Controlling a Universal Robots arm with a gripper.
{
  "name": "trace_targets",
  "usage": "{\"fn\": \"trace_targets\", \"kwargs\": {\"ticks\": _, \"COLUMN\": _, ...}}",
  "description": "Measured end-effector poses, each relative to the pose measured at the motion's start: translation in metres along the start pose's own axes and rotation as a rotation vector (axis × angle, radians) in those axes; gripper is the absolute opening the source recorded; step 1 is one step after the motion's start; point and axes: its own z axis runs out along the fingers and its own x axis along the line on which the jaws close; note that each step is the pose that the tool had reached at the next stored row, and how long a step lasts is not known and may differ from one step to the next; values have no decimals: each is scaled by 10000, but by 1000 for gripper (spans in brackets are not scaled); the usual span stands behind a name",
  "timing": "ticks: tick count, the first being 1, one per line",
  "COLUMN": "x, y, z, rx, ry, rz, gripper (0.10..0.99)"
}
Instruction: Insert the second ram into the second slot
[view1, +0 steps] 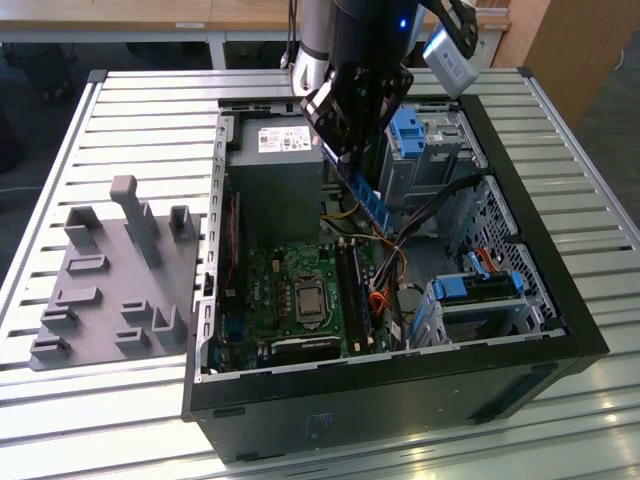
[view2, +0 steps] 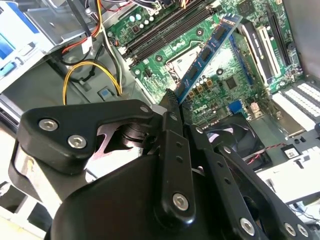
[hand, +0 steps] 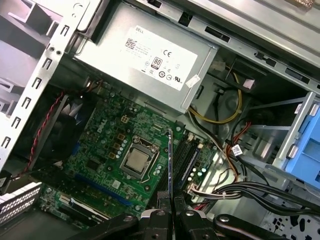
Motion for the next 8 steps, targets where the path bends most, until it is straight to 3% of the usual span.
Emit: {"fn": "trace_targets", "kwargs": {"ticks": 8, "x": 0, "y": 0, "z": 1, "rx": 6, "ry": -4, "rz": 322, "gripper": 137}}
